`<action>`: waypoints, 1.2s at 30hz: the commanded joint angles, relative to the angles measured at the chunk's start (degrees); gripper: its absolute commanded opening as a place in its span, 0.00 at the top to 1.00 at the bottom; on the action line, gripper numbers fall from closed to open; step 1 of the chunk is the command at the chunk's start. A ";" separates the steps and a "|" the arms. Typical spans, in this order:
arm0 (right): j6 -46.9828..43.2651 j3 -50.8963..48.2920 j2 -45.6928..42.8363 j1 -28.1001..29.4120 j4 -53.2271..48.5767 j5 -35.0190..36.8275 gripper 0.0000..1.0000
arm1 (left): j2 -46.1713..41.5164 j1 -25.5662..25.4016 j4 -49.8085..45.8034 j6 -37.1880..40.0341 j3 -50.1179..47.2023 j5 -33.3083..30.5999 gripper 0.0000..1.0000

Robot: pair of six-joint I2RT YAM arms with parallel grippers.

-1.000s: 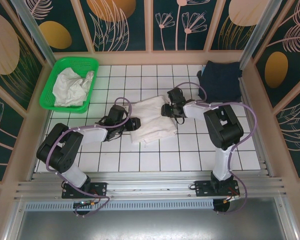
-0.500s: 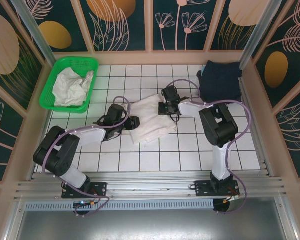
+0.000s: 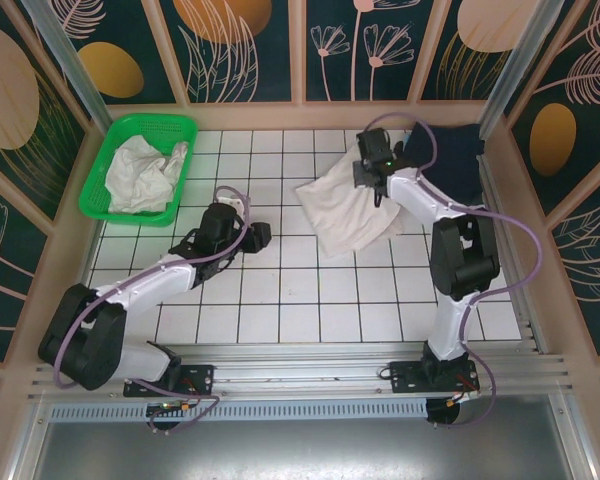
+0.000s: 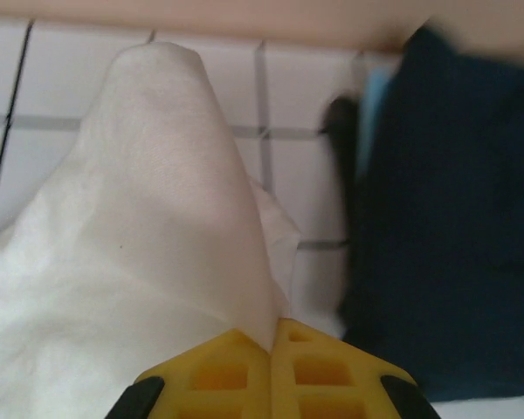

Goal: Fold and stack the t-shirts

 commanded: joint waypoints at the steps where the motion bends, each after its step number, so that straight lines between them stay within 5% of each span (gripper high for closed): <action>1: -6.16 9.24 3.36 -3.24 -2.80 10.73 1.00 | -0.44 0.41 -3.06 2.08 1.33 -2.21 0.44; 5: -3.76 15.28 6.17 -7.79 -7.21 -1.00 1.00 | -0.79 0.46 -3.51 2.22 1.39 -2.27 0.44; 8: -1.65 6.47 4.52 -8.20 -1.48 -10.09 1.00 | -1.28 0.50 -3.40 2.04 1.24 -2.64 0.44; 11: 1.24 2.32 5.13 -8.65 0.95 -12.03 1.00 | -1.20 0.49 -3.10 1.84 1.43 -1.60 0.44; 19: 12.00 10.03 5.48 -6.47 -1.72 -24.91 1.00 | 1.34 0.54 -0.99 0.93 2.44 -0.61 0.44; 28: 22.83 17.67 7.93 3.71 -0.38 -27.06 1.00 | 0.38 0.49 -1.18 1.54 1.41 -2.04 0.44; 36: 28.15 8.71 8.35 2.11 8.91 -32.23 1.00 | 1.04 0.58 -0.13 1.40 0.62 -1.16 0.43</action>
